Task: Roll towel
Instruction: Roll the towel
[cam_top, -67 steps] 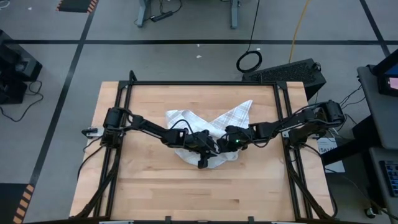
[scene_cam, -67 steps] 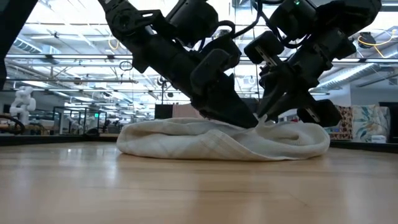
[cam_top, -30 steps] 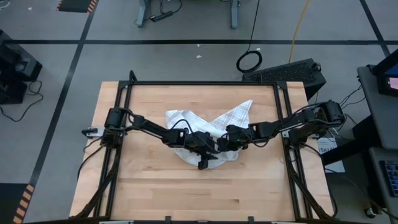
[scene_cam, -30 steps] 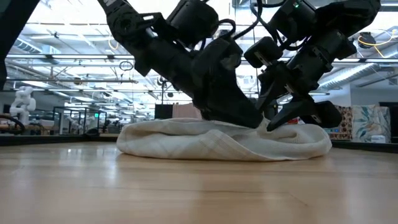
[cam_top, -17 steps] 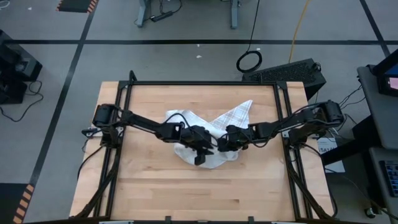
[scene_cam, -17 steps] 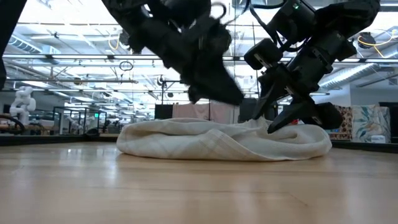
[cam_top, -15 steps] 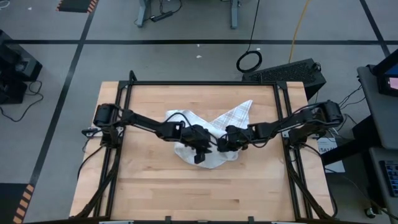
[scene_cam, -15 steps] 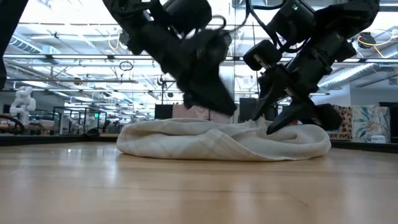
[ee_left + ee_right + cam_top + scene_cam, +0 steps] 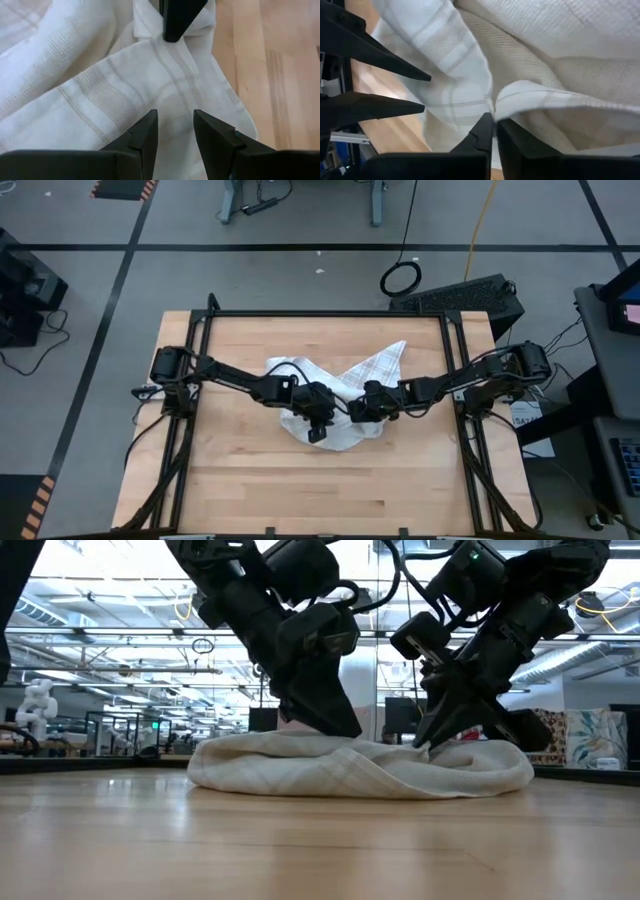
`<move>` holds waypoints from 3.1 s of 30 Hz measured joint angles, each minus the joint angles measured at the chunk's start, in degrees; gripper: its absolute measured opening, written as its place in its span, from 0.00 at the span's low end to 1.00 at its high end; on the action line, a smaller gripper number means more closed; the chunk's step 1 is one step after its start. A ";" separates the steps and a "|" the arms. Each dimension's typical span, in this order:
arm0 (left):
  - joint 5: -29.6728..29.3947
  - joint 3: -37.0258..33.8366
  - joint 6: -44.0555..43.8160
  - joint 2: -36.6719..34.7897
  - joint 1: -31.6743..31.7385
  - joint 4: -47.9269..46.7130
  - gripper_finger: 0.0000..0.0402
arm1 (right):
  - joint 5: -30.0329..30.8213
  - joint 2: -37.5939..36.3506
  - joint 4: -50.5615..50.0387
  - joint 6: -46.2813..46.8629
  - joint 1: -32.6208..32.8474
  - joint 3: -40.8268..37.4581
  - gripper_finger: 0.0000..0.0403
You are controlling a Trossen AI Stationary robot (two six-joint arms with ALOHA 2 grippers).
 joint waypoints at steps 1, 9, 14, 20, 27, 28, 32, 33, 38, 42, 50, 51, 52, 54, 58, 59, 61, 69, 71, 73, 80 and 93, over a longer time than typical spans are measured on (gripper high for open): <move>0.00 0.00 -0.66 0.00 0.00 -0.01 0.32 | -0.02 0.00 0.11 0.07 0.01 0.00 0.02; -0.22 0.00 -6.91 -0.15 -0.98 3.21 0.32 | -1.18 -3.84 0.65 0.81 0.01 2.31 0.00; -4.73 0.07 -8.88 -1.88 -3.01 7.99 0.36 | -1.16 -4.12 0.84 2.06 -0.12 4.05 0.00; -12.63 0.06 -11.01 -4.53 -4.65 8.73 0.48 | -1.14 -4.15 0.52 3.57 -0.15 4.07 0.00; -12.61 -0.02 -9.51 -1.14 -5.70 10.05 0.59 | -1.26 -4.15 0.45 3.72 -1.70 4.07 0.00; -12.56 -0.07 -9.48 -0.48 -5.93 10.24 0.60 | -1.32 -4.15 0.46 3.72 -2.02 4.07 0.00; -18.44 -0.04 -9.88 0.21 -7.00 10.23 0.61 | -1.61 -4.15 0.83 3.56 -3.14 4.04 0.00; -19.54 0.00 -9.88 0.55 -7.06 10.26 0.61 | -1.61 -4.15 1.02 3.54 -3.19 4.04 0.00; -20.85 0.05 -9.60 2.21 -6.32 13.72 0.60 | -1.62 -4.15 1.07 3.39 -3.40 4.04 0.00; -22.20 0.04 -8.77 3.99 -5.39 13.88 0.50 | -1.57 -4.15 0.64 2.59 -3.40 4.04 0.00; -20.31 0.02 -10.18 4.83 -2.63 14.64 0.04 | -1.36 -4.13 0.49 1.76 -3.40 4.04 0.02; -20.28 0.02 -10.68 4.83 -2.27 15.33 0.04 | -1.30 -4.15 0.60 1.00 -3.40 4.04 0.03; -20.15 0.02 -10.84 4.83 -1.87 16.04 0.05 | -1.17 -4.13 0.54 0.31 -3.40 4.04 0.03; -19.71 0.00 -10.72 4.83 -1.17 17.62 0.06 | -0.92 -4.15 0.15 -0.37 -3.42 4.04 0.04; -13.45 -0.07 -9.36 4.92 0.22 19.83 0.05 | -1.02 -4.49 -2.04 -0.12 -3.35 4.07 0.12; -12.39 -0.07 -9.38 4.94 0.47 19.89 0.04 | -1.21 -4.74 -2.73 -0.37 -3.35 4.07 0.15; -10.78 -0.07 -9.31 4.94 0.65 20.05 0.03 | -1.22 -5.53 -4.71 -0.50 -3.35 4.07 0.21; -7.95 -0.04 -8.12 4.90 0.76 20.81 0.04 | -1.28 -10.02 -13.96 -0.70 -2.92 4.05 0.41; -7.85 -0.02 -8.11 5.16 0.79 20.92 0.04 | -1.18 -10.61 -15.25 -1.29 -2.33 4.06 0.43; -7.55 0.02 -8.04 5.38 0.79 20.45 0.05 | -1.08 -10.80 -16.74 -1.44 -1.28 4.07 0.46; -7.23 -0.06 -8.38 3.94 2.91 12.96 0.05 | 12.04 -10.78 -18.69 0.91 5.42 4.02 0.48; -6.32 0.07 -2.21 -4.27 5.30 -0.05 0.05 | 33.67 -4.56 -13.89 -13.03 15.23 4.04 0.48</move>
